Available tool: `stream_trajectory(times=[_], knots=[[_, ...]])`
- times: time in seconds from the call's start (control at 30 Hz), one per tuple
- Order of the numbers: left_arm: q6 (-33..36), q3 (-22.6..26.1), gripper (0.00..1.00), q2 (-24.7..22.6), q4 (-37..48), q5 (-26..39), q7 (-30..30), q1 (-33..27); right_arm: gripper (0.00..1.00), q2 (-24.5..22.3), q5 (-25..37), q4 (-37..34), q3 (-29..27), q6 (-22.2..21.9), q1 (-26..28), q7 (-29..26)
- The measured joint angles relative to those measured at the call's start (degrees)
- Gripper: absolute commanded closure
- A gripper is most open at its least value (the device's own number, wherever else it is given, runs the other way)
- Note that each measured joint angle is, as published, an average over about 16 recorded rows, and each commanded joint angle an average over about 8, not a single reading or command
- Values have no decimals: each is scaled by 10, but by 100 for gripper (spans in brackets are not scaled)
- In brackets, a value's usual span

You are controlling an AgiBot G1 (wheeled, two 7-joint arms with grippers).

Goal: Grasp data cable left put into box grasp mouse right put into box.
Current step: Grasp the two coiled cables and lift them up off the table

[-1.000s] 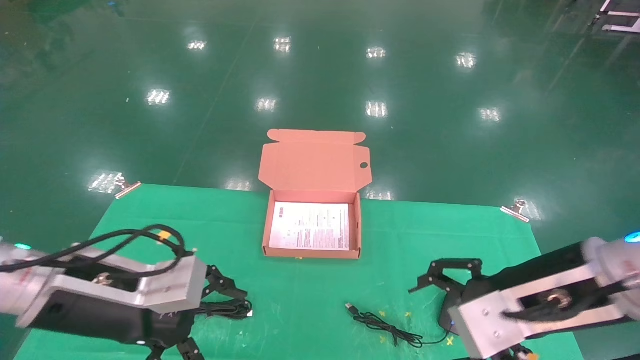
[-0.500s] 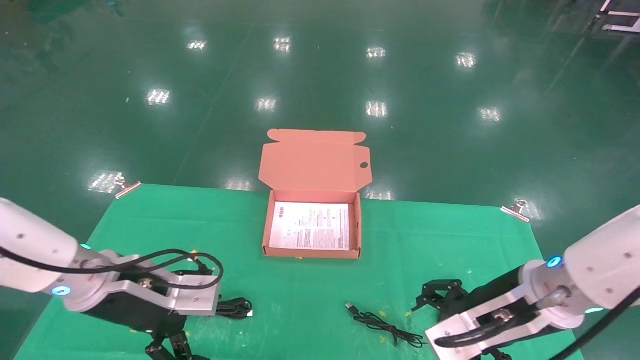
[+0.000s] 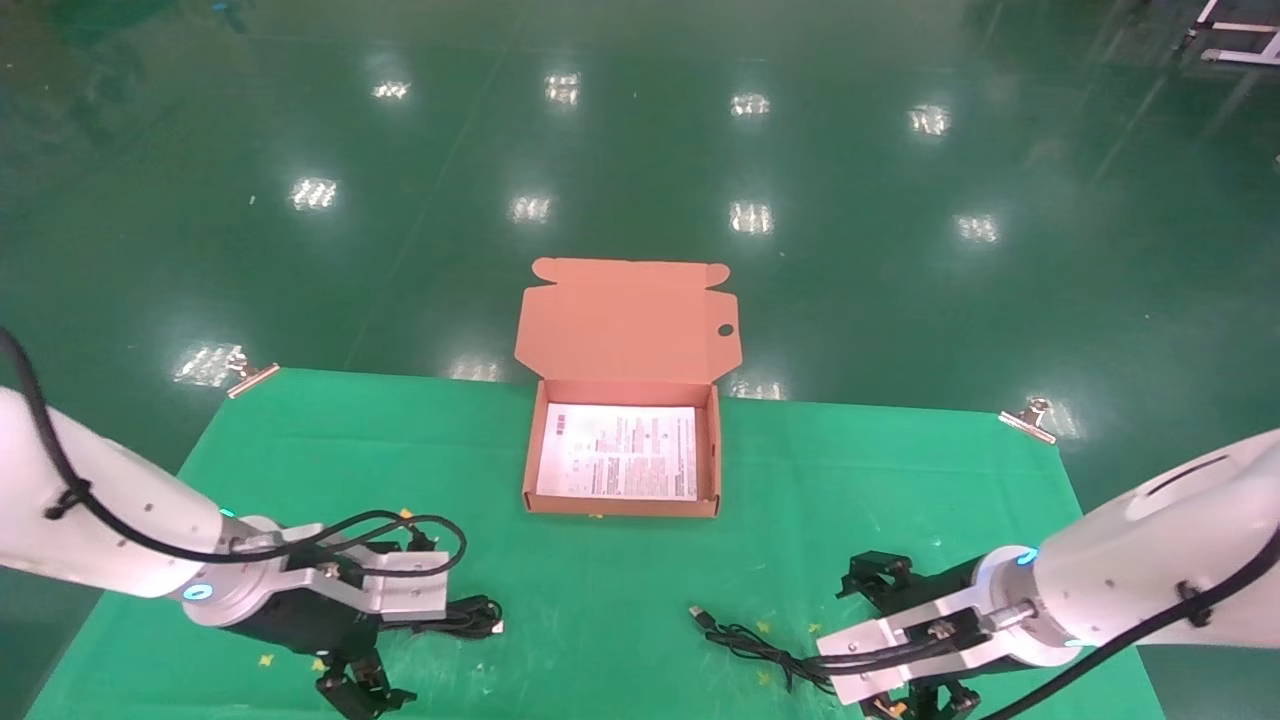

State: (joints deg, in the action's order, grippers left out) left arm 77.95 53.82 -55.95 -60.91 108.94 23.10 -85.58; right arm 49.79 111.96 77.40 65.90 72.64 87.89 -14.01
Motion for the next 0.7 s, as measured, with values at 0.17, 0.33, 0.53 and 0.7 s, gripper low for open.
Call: stream_trajectory(times=[0.17, 0.33, 0.53, 0.7], knots=[[-30, 6, 0, -19, 36, 23, 0, 6, 0, 11, 21, -7, 3, -18, -16, -36], [-59, 11, 0, -38, 77, 41, -7, 10, 0, 22, 27, -25, 3, -30, -29, -61], [-88, 15, 0, -60, 131, 54, -26, 12, 0, 39, 21, -63, 1, -44, -39, -71], [-104, 15, 0, -79, 187, 53, -47, 9, 0, 59, 13, -106, 0, -58, -45, -61]])
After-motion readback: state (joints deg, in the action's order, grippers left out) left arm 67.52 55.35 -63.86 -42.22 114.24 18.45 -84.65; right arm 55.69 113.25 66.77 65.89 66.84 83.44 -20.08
